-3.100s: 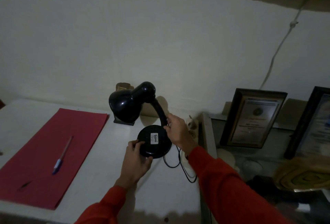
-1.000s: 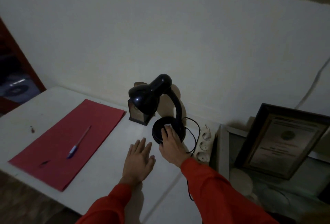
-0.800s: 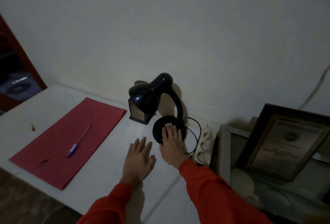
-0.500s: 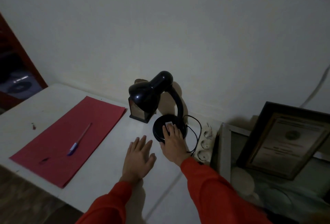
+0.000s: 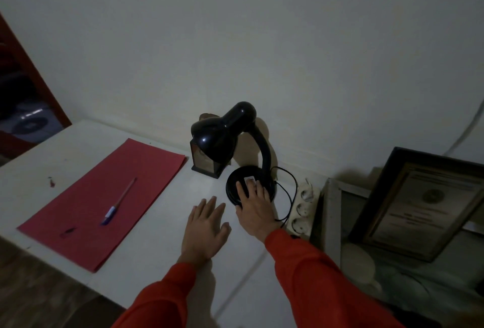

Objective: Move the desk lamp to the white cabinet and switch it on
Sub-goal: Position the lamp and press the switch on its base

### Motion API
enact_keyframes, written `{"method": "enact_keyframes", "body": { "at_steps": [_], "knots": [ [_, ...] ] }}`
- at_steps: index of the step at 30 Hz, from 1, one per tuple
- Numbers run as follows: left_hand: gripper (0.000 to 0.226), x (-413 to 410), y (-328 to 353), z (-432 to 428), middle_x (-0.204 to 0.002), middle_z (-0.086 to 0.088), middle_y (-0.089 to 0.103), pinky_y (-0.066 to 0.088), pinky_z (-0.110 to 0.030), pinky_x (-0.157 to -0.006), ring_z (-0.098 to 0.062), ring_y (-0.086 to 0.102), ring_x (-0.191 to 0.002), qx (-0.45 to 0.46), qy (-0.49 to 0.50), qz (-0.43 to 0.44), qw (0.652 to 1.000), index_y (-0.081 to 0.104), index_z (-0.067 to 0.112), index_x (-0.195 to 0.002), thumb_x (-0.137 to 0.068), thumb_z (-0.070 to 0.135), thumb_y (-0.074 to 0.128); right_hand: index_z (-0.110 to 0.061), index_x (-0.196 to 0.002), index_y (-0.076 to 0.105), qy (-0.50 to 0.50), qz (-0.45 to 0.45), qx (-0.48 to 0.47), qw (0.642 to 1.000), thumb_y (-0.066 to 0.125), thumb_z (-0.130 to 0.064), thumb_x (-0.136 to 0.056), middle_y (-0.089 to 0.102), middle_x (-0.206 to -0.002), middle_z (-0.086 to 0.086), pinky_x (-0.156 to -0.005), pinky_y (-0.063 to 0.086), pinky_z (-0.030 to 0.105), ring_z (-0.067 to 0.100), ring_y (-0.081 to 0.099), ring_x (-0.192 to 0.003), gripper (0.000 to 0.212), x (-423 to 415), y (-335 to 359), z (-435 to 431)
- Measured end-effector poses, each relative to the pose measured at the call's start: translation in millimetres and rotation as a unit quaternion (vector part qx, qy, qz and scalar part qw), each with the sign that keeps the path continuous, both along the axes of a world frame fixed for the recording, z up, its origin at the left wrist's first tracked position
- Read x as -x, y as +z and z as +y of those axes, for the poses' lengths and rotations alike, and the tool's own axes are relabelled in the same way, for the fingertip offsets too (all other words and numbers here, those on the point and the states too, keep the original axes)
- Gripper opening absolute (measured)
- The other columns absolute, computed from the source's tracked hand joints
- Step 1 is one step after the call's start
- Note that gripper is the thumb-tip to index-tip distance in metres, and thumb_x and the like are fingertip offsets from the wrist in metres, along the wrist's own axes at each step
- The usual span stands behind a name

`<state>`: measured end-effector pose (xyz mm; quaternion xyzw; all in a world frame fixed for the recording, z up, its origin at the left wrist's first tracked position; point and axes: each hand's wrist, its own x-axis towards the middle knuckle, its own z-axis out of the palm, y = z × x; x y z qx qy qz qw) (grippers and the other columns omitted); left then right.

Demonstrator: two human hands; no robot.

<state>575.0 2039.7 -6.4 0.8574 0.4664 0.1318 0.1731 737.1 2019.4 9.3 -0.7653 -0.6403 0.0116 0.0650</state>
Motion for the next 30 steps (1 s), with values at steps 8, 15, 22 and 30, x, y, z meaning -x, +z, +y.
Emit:
{"method": "enact_keyframes", "body": {
  "at_steps": [8, 15, 22, 30],
  "knots": [
    [0.061, 0, 2, -1, -0.155, -0.009, 0.028, 0.016, -0.047, -0.118, -0.029, 0.017, -0.145, 0.002, 0.002, 0.004, 1.0, 0.034, 0.025, -0.142, -0.086, 0.05, 0.036, -0.015, -0.149, 0.015, 0.008, -0.009, 0.009, 1.0, 0.042, -0.035, -0.094, 0.024, -0.153, 0.02, -0.115, 0.018, 0.051, 0.039, 0.019, -0.141, 0.065, -1, 4, -1],
    [0.063, 1, 2, -1, -0.153, -0.011, 0.032, 0.02, -0.049, -0.116, -0.032, 0.022, -0.143, -0.008, -0.003, 0.004, 1.0, 0.036, 0.023, -0.141, -0.085, 0.051, 0.033, -0.013, -0.148, 0.014, -0.004, 0.01, 0.002, 1.0, 0.044, -0.035, -0.093, 0.022, -0.155, 0.016, -0.117, 0.016, 0.049, 0.035, 0.018, -0.142, 0.067, 1, 4, -1],
    [0.048, 0, 13, -5, -0.134, -0.005, 0.058, 0.047, -0.041, -0.1, -0.025, 0.055, -0.124, -0.079, 0.005, 0.001, 0.997, 0.058, 0.02, -0.123, -0.08, 0.039, 0.049, -0.016, -0.146, 0.023, 0.002, -0.022, -0.001, 1.0, 0.047, -0.027, -0.087, 0.032, -0.149, 0.017, -0.112, 0.026, 0.047, 0.037, 0.027, -0.136, 0.065, 0, 9, -3],
    [0.054, -1, 5, 0, -0.148, -0.005, 0.042, 0.022, -0.04, -0.116, -0.025, 0.033, -0.138, -0.036, 0.005, -0.002, 0.999, 0.048, 0.024, -0.133, -0.083, 0.044, 0.038, -0.015, -0.147, 0.023, 0.004, -0.03, -0.012, 0.999, 0.041, -0.026, -0.088, 0.031, -0.15, 0.017, -0.112, 0.026, 0.045, 0.035, 0.027, -0.137, 0.062, 2, 12, -5]
  ]
}}
